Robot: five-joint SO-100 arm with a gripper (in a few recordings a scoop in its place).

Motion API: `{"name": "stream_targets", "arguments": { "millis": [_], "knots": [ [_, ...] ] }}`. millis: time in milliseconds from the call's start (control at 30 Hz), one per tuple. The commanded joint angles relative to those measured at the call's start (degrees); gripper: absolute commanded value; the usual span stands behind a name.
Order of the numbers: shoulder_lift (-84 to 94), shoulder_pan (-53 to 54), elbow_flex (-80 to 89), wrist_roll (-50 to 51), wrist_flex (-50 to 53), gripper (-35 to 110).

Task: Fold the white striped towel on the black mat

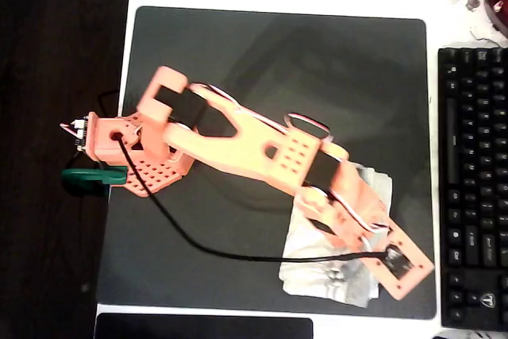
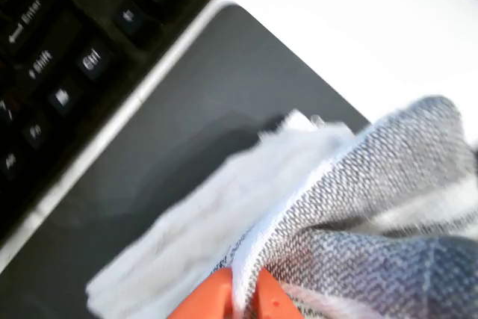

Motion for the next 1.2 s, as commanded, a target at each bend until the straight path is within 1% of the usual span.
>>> {"name": "stream_targets", "arguments": {
  "millis": [0, 133, 200, 333, 500, 600, 733, 800, 867, 1000, 1067, 1167],
  "knots": [
    [-4.0, -1.2, -3.7, -1.4, -1.4, 0],
    [-7.4, -2.4, 0.4, -5.0, -8.0, 0],
    [-8.1, -2.1, 0.8, -6.2, -8.6, 2],
    [-7.6, -1.1, 0.6, -7.6, -8.4, 12],
    [-4.2, -0.8, -1.0, -12.7, -4.2, 20],
    [-1.9, -1.2, -5.2, -13.1, -0.5, 21],
    [0.9, -3.0, -12.3, -14.2, 8.3, 21],
    [1.8, -4.5, -15.9, -14.8, 15.5, 21],
    [2.7, -6.1, -19.2, -15.4, 24.7, 19],
    [3.4, -8.8, -22.1, -14.9, 37.0, 9],
    [3.4, -9.5, -21.2, -14.8, 39.1, 4],
    [1.9, -10.2, -18.8, -13.8, 34.0, 1]
  ]
}}
